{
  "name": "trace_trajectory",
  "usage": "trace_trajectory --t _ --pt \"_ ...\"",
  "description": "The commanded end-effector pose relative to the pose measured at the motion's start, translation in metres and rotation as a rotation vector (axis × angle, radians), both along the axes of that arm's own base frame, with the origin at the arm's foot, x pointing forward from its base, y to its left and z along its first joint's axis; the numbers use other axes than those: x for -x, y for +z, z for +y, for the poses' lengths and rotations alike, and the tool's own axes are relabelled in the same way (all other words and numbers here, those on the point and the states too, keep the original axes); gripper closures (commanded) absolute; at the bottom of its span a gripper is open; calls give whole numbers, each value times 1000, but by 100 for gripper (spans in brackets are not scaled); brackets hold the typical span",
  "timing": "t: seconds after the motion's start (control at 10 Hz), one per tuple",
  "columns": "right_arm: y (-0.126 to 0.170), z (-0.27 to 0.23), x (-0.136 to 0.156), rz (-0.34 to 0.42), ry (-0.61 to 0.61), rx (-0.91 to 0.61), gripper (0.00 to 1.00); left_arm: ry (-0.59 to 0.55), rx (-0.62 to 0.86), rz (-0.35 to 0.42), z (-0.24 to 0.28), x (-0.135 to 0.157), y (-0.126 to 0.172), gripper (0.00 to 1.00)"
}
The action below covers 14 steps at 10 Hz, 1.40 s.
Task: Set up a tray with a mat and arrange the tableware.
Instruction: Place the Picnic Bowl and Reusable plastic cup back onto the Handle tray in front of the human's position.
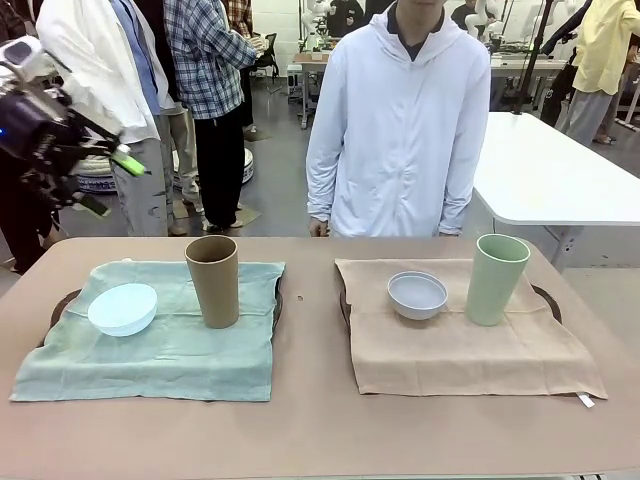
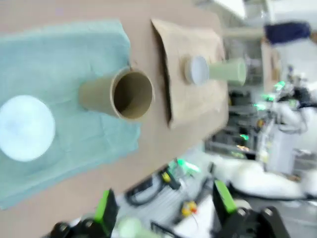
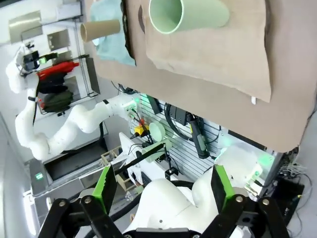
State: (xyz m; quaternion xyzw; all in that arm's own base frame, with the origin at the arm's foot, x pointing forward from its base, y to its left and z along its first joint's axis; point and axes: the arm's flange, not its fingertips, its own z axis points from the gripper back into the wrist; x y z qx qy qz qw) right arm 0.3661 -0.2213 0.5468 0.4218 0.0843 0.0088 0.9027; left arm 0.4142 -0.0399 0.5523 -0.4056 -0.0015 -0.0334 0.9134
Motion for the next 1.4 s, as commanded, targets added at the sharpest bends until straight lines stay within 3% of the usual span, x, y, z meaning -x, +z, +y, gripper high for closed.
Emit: trace_trajectory --t 0.0,0.1,0.4,0.7,0.9,1.0,1.3 --pt "-22 -7 20 -40 59 -129 0 -96 127 202 67 -13 13 0" --pt "-32 -8 27 -49 88 -195 0 -107 162 274 89 -16 15 0" --pt "-54 -8 43 -93 93 -353 0 -140 139 357 127 -13 13 0" --pt "-57 -5 43 -105 38 -351 0 -157 144 322 151 -14 -1 0" --pt "-55 -1 32 -57 67 -306 0 -197 214 213 142 -9 0 0" --pt "-58 -8 45 -93 63 -336 0 -132 154 334 149 -15 -2 0" --pt "-58 -8 45 -93 63 -336 0 -132 154 334 149 -15 -2 0"
